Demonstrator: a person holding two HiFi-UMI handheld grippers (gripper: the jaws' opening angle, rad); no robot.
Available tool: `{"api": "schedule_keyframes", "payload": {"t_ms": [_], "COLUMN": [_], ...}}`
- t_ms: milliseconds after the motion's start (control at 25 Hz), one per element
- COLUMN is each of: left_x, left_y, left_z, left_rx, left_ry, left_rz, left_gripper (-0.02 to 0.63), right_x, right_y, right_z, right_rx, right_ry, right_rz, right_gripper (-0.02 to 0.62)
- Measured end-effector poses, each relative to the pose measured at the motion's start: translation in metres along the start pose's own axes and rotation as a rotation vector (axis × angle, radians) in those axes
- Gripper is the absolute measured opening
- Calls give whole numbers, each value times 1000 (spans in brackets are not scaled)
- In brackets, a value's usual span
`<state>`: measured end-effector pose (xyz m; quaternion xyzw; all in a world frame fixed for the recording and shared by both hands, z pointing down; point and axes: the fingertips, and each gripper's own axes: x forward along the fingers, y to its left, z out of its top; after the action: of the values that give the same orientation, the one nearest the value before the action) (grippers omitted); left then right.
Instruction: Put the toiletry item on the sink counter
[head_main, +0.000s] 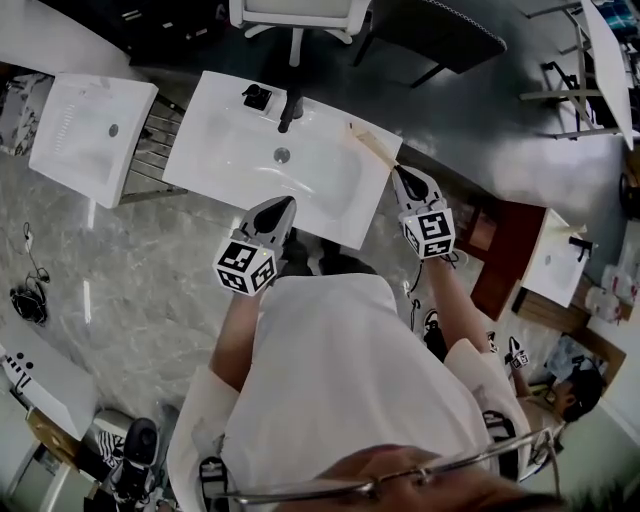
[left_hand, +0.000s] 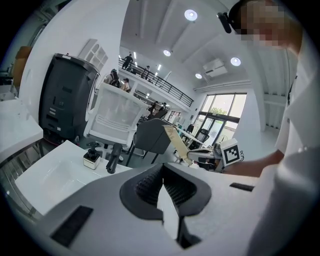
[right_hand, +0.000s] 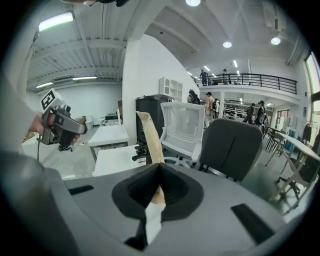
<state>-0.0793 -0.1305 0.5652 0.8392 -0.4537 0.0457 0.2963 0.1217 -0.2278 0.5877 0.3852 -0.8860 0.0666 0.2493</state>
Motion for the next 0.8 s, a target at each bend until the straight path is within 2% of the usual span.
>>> {"api": "schedule_keyframes", "payload": {"t_ms": [560,800], "left_x": [16,17], "left_y": [14,12], "left_z": [-13,-23], "left_rx": [-40,-65], "left_ry": [27,34], "left_rz": [-19,-19], "left_gripper": [5,5], "right_x": [61,90], "right_y": [1,-6], "right_z": [-33,-61], "right_rx": [-95,-134], "right_ry": [124,198], "right_rz": [36,47], "right_gripper": [6,6]}}
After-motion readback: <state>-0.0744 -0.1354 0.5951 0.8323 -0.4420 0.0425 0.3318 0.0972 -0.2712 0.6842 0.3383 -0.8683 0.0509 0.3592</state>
